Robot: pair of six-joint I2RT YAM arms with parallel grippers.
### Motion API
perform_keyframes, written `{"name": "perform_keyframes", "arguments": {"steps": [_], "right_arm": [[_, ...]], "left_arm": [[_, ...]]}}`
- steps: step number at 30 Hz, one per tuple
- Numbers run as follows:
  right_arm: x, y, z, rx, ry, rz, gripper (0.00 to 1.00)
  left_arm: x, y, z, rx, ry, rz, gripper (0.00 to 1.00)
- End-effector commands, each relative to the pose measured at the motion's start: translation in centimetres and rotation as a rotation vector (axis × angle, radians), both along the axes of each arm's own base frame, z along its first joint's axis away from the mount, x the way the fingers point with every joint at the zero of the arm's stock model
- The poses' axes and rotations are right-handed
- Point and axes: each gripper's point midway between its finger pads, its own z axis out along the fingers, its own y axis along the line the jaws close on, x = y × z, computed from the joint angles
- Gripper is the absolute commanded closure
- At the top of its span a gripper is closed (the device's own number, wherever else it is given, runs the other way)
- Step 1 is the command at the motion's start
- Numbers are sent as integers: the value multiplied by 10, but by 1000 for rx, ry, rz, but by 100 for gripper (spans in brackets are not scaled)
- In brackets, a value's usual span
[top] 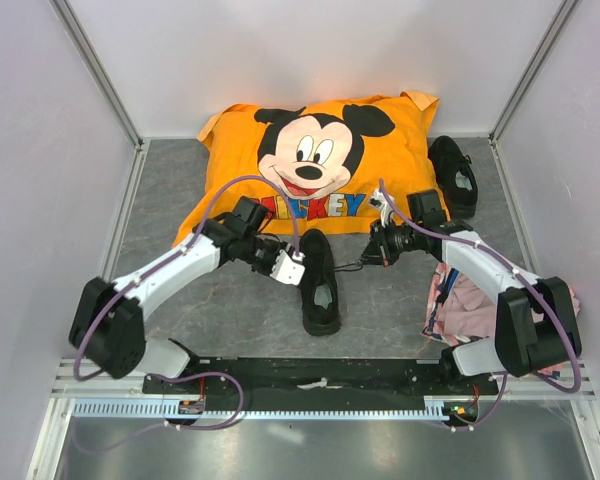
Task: Tie the shoes
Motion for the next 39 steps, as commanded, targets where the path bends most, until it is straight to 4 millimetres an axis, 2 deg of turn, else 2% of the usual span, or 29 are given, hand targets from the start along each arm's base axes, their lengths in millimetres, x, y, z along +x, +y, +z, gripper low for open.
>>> {"name": "perform_keyframes", "arguments": {"steps": [1, 4, 7, 8, 13, 17, 22, 29, 36, 39], "right_arm": [[14, 13, 43, 120, -64, -50, 96], [15, 17, 53, 165, -66, -69, 92], [16, 19, 59, 193, -72, -81, 87], [15, 20, 58, 199, -62, -81, 84], [10, 17, 49, 164, -59, -48, 82], [6, 15, 41, 133, -67, -14, 78], [14, 12, 31, 87, -125, 22, 62], [28, 13, 22, 48, -136, 64, 55], [31, 13, 19, 44, -132, 63, 46], [32, 14, 19, 45, -127, 65, 44]], "left_arm": [[-19, 2, 34, -117, 111, 186, 56], [-31, 1, 43, -182, 210, 278, 56], [-36, 0, 45, -219, 292, 372, 57], [-39, 0, 41, -219, 317, 383, 57], [-40, -6, 41, -240, 390, 432, 58], [-40, -18, 42, -252, 459, 457, 64], [-42, -29, 28, -212, 540, 472, 66], [-44, -38, 15, -169, 555, 444, 58], [-42, -42, 1, -130, 546, 450, 58], [-47, -40, -3, -111, 548, 437, 73]]}}
